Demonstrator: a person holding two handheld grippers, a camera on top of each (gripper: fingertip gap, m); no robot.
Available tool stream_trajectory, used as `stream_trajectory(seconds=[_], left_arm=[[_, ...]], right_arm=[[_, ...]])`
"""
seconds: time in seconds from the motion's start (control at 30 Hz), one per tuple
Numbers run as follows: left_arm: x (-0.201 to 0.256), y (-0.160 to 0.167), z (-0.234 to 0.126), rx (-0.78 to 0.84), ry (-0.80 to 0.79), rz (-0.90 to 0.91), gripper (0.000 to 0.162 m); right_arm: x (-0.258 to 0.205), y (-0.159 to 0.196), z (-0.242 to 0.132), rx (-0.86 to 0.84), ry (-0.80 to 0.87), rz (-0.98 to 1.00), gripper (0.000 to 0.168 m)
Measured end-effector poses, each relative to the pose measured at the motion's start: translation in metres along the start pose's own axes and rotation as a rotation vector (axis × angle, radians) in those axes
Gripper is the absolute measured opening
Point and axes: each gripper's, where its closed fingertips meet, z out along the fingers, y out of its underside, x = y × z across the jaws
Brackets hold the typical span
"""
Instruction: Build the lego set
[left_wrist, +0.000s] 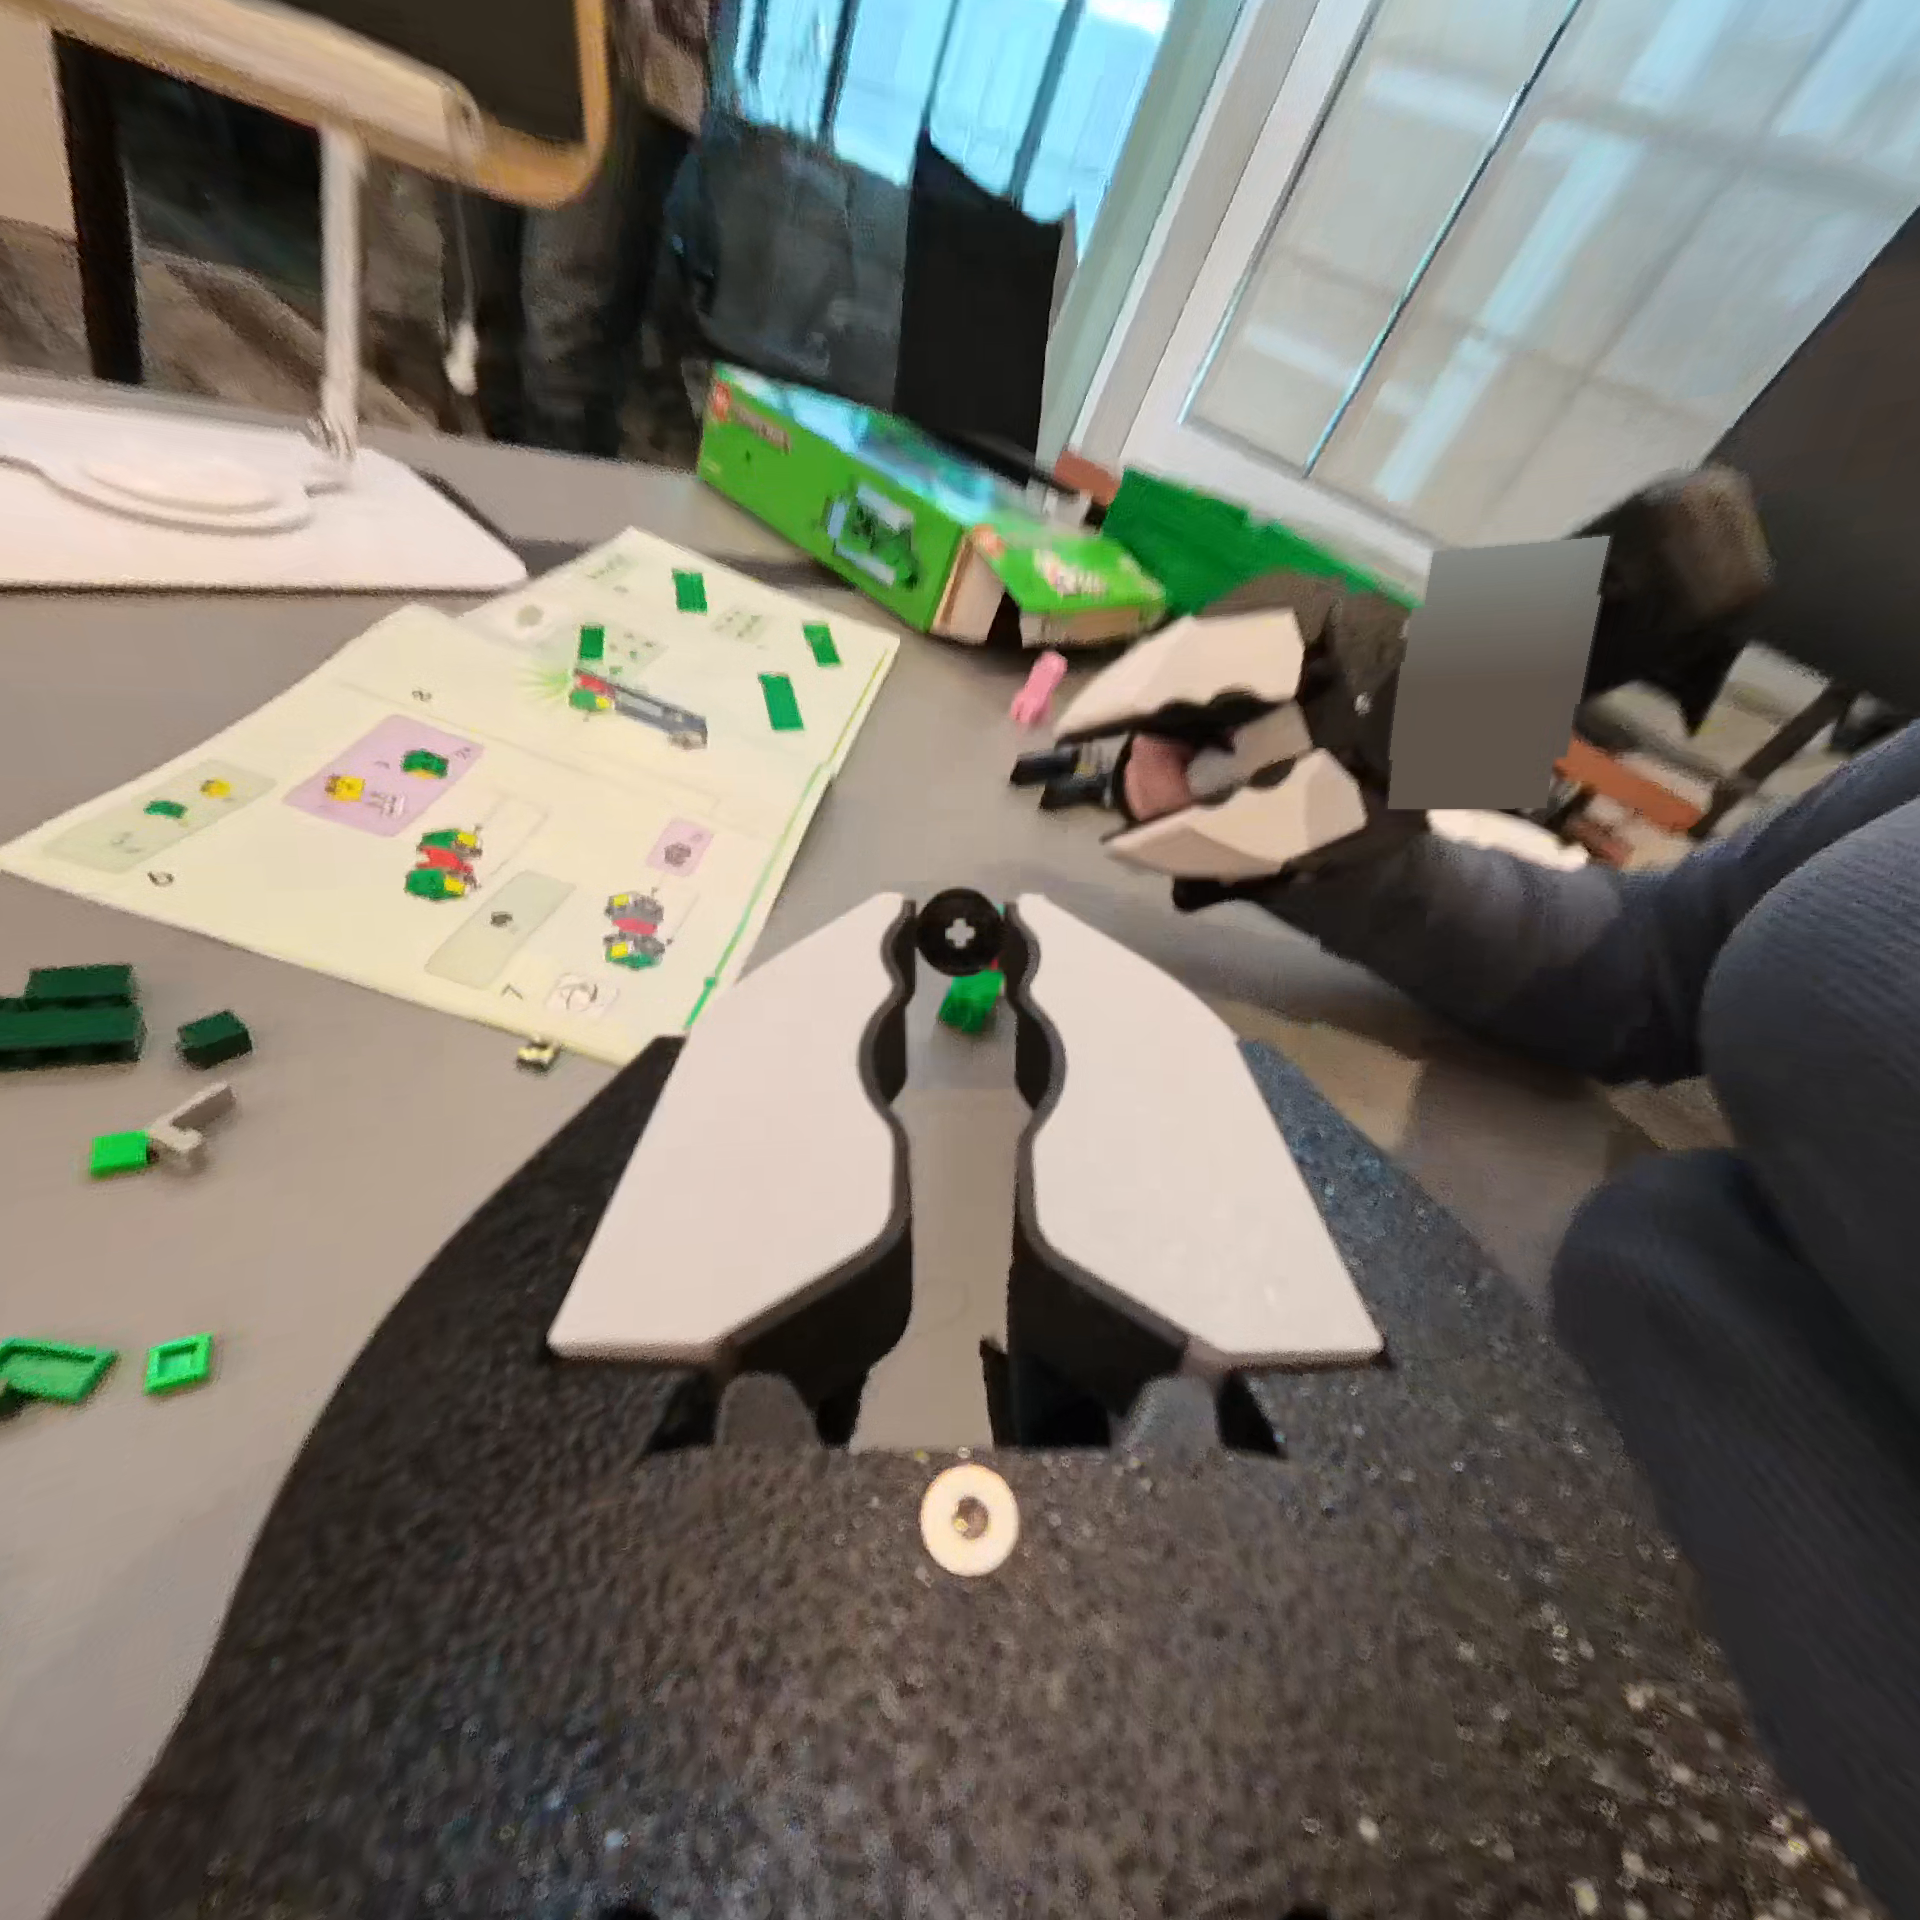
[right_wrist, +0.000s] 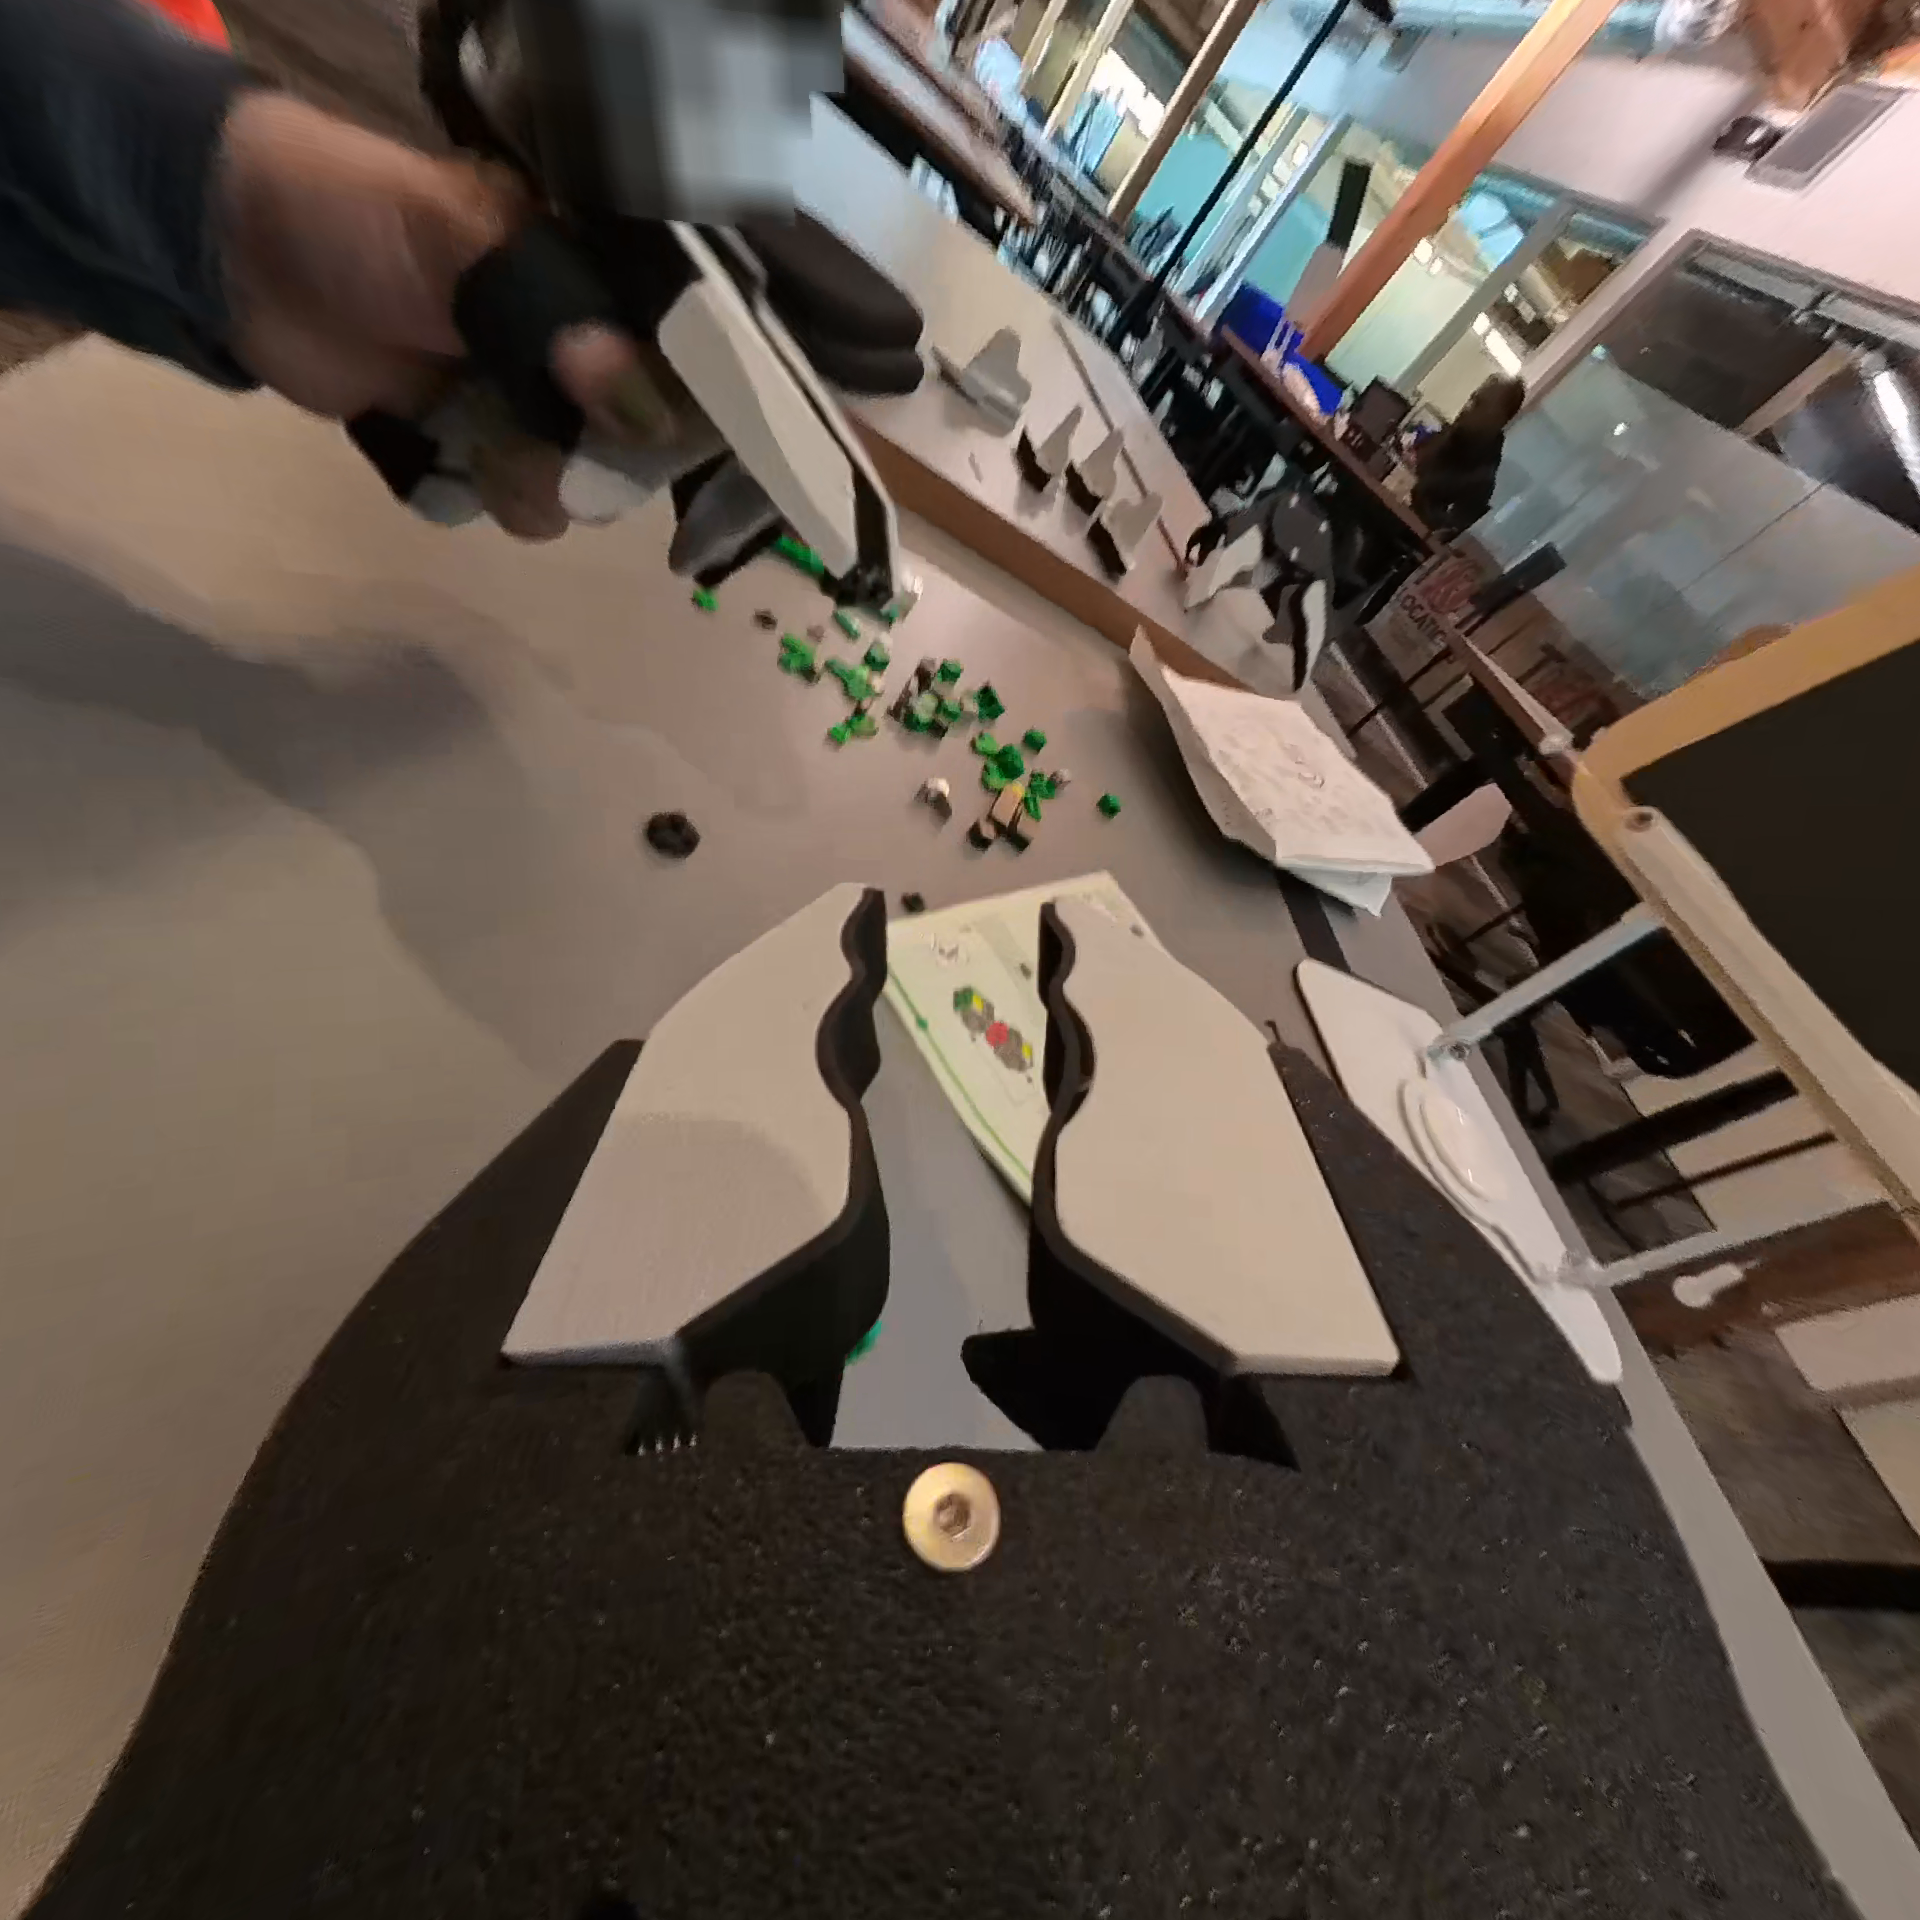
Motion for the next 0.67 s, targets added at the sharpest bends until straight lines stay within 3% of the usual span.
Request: stream_trajectory(seconds=[0.17,0.27,0.5,0.67], left_arm=[[0.011,0.043,0.017,-0.296,0.005,0.068,0.016],[0.012,0.061,0.028,-0.427,-0.010,0.147,0.016],[0.007,0.084,0.048,-0.594,-0.014,0.241,0.016],[0.003,0.096,0.050,-0.652,-0.022,0.275,0.016]], right_arm=[[-0.019,0.037,-0.011,-0.106,-0.186,0.082,0.030],[-0.029,0.062,-0.017,-0.201,-0.344,0.217,0.043],[-0.037,0.095,-0.017,-0.340,-0.471,0.226,0.040],[-0.037,0.099,-0.014,-0.322,-0.496,0.236,0.036]])
